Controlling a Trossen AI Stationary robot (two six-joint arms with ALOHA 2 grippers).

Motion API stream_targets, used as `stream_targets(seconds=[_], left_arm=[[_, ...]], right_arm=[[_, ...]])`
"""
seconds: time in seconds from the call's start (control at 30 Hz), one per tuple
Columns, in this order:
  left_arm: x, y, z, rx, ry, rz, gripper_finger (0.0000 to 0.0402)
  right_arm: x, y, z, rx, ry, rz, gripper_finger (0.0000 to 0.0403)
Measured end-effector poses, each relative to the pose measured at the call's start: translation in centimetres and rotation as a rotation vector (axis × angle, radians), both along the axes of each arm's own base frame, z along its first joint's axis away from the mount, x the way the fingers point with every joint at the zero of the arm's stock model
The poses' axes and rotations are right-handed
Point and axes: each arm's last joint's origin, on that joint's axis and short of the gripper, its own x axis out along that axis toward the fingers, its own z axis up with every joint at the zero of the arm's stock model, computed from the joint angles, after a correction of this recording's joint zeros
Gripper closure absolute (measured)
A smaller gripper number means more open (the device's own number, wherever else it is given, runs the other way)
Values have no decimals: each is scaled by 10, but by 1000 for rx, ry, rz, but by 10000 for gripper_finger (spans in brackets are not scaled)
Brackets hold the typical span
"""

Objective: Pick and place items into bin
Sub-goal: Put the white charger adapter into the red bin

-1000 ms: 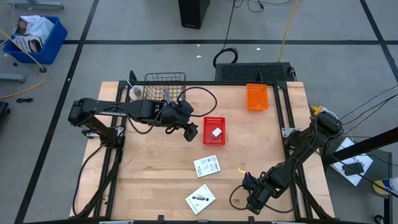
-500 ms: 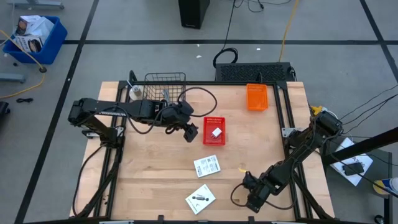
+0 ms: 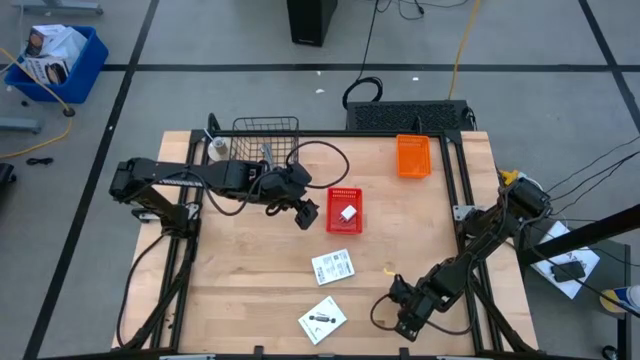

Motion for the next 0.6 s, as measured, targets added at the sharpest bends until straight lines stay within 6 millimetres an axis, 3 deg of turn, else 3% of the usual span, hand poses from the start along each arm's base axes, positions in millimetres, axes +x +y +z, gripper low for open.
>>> stream_targets(seconds=[0.07,0.3,0.6], left_arm=[[0,0,0,1,0,1,110],[0,0,0,5,0,3,110],[0,-2,0,-29,-8,27,110]], right_arm=[[1,-1,0,17,8,19,283],[10,-20,5,28,28,81,287],[22,-74,28,-52,-15,95,280]])
